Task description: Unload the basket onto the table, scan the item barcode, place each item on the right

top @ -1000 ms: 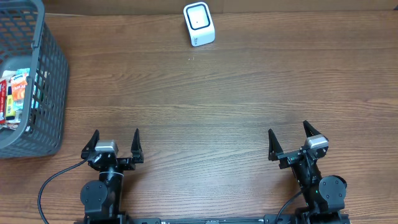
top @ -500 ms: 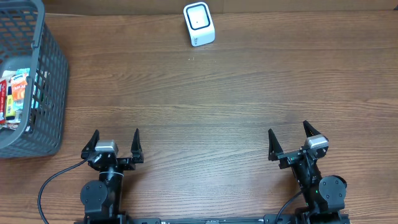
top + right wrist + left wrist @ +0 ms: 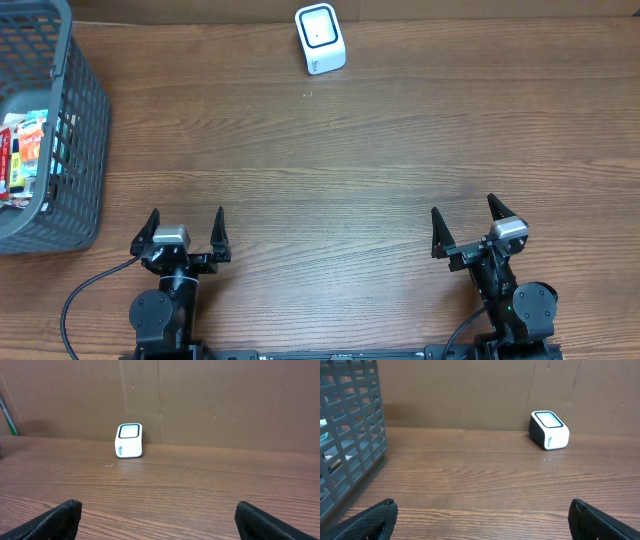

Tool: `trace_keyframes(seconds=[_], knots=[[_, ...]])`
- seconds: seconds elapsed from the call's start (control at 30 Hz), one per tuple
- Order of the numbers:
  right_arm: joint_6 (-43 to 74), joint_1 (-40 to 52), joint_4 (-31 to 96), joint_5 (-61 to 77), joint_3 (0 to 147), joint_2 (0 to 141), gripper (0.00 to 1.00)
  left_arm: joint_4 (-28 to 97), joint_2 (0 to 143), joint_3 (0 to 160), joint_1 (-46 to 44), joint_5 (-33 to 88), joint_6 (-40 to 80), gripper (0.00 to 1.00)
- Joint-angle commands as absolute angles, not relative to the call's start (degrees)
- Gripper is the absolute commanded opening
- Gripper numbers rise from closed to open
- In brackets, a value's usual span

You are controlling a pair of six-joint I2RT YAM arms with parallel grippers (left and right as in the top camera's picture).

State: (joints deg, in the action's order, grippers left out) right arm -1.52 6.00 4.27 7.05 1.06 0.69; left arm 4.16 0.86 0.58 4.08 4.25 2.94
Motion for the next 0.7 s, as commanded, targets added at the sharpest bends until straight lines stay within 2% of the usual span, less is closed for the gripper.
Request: trace_keyframes(seconds=[0.0,0.27,0.37,0.53,0.67], knots=[[-1.3,5.9,4.1,6.5,0.4,0.2,1.0,4.2,0.3,0.3,3.6,3.9,2.3,1.0],[-1.3,5.9,4.1,6.5,0.4,0.2,1.0,0.1,0.3,0.3,3.6,3.3,2.2,1.0],[-1.3,5.9,4.0,6.5,0.4,0.2,1.0,-8.8,0.3,0.3,3.6,2.0,0.7,1.0],[-1.3,5.9,4.1,6.5,0.4,0.2,1.0,-30.9,0.3,0.6,3.6,0.9,-5.5,1.0],[-1.3,5.9,4.1,6.5,0.4,0.2,1.0,-38.4,0.3,4.8,3.6,0.9,-9.1,1.0]])
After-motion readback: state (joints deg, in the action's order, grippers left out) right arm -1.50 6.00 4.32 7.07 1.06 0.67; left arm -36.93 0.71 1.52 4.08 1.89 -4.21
